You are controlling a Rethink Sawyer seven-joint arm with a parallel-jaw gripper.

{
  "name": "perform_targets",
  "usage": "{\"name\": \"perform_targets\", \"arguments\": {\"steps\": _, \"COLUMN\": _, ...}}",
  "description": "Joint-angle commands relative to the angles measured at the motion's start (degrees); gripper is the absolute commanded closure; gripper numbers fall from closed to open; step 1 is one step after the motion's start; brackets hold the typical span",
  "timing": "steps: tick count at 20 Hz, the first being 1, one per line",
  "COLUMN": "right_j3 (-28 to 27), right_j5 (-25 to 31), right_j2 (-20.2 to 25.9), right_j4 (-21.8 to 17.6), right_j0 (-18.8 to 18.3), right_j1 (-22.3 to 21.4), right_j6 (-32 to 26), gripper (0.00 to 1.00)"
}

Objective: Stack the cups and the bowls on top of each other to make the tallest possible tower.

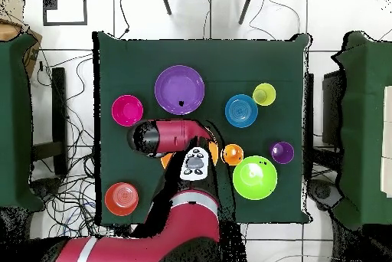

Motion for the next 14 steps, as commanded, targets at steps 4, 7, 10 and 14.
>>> {"name": "perform_targets", "arguments": {"steps": 4, "right_j3": 0.3, "right_j5": -4.6, "right_j2": 6.5, "right_j4": -3.7, "right_j0": -0.4, "right_j1": 3.2, "right_j6": 0.5, "gripper": 0.00}}
{"name": "perform_targets", "arguments": {"steps": 7, "right_j3": 0.8, "right_j5": -5.4, "right_j2": 6.7, "right_j4": -3.8, "right_j0": -0.5, "right_j1": 3.0, "right_j6": 0.6, "gripper": 0.00}}
{"name": "perform_targets", "arguments": {"steps": 10, "right_j3": 1.0, "right_j5": -5.2, "right_j2": 6.8, "right_j4": -3.8, "right_j0": -0.6, "right_j1": 2.9, "right_j6": 0.4, "gripper": 0.00}}
{"name": "perform_targets", "arguments": {"steps": 14, "right_j3": 0.6, "right_j5": -4.2, "right_j2": 6.3, "right_j4": -4.0, "right_j0": -0.3, "right_j1": 2.8, "right_j6": 0.0, "gripper": 0.00}}
